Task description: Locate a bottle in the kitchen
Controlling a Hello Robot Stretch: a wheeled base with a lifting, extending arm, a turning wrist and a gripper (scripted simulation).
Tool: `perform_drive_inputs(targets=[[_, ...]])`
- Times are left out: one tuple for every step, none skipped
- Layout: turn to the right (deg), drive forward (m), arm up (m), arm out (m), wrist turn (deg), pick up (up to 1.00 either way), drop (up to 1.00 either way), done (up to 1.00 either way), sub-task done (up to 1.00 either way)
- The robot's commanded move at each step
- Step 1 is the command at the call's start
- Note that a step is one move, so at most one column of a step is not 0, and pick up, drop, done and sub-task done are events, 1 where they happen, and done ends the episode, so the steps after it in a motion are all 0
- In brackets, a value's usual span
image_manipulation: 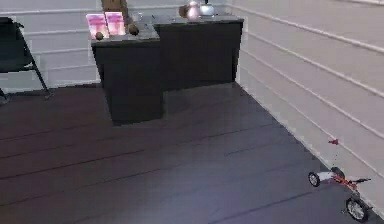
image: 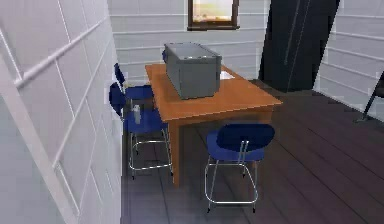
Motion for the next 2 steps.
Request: perform_drive_inputs(targets=[[0.0,0.60,0.00,0.00,0.0,0.00,0.00,0.00,0.00],[-24.0,0.00,0.00,0.00,0.0,0.00,0.00,0.00,0.00]])
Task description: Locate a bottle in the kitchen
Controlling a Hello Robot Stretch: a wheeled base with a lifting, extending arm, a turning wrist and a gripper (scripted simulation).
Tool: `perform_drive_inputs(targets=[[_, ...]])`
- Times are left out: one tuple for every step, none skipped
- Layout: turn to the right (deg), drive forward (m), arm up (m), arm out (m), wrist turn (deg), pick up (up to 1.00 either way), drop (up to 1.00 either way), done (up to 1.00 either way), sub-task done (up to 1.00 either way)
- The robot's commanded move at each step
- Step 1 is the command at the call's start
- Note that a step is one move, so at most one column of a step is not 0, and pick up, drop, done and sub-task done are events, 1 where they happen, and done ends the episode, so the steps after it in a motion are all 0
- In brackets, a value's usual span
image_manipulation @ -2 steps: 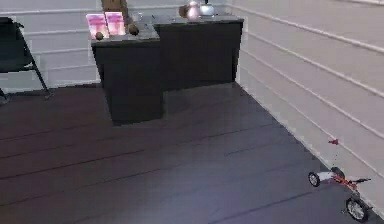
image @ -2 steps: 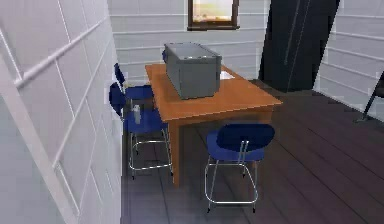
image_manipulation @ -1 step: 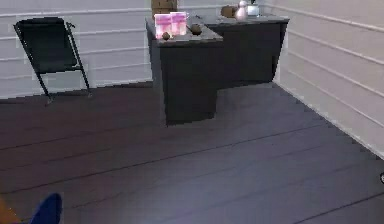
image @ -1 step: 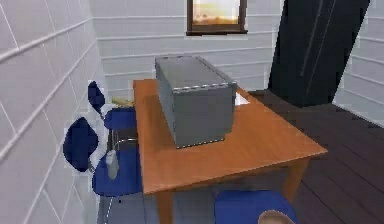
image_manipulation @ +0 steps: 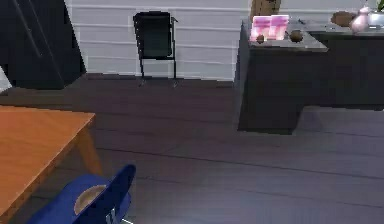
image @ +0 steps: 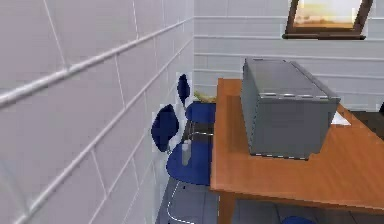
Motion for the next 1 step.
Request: perform_drive_inputs(targets=[[0.0,0.00,0.00,0.00,0.0,0.00,0.00,1.00,0.00]])
